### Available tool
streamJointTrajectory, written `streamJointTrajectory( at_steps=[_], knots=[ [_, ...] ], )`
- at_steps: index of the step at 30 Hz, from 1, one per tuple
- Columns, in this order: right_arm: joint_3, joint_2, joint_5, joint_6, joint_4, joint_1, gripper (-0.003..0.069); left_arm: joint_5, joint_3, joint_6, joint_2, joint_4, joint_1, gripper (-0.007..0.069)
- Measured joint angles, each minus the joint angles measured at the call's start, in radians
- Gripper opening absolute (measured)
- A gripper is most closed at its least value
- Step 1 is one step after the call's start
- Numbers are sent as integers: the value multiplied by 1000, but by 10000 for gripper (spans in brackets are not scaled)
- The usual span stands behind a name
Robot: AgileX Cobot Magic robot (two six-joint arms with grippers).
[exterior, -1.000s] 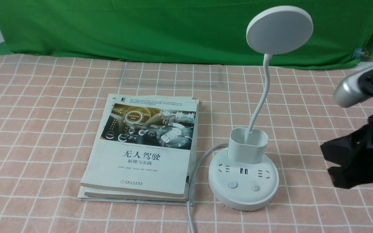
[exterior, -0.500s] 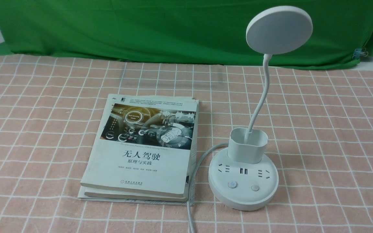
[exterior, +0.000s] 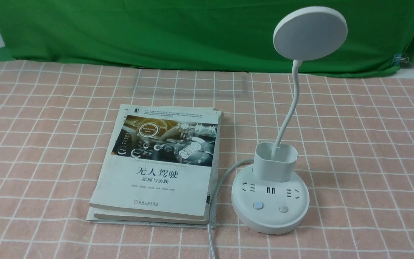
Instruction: Turn off the table lamp on the pink coffee tablecloth by hand.
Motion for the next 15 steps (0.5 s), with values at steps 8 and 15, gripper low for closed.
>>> streamJointTrajectory(
  at_steps=[8,15],
  knots=[
    [0,0,0,5,0,0,68,0,0,0,0,0,0,6],
    [0,0,0,5,-1,0,93,0,0,0,0,0,0,6]
  ],
)
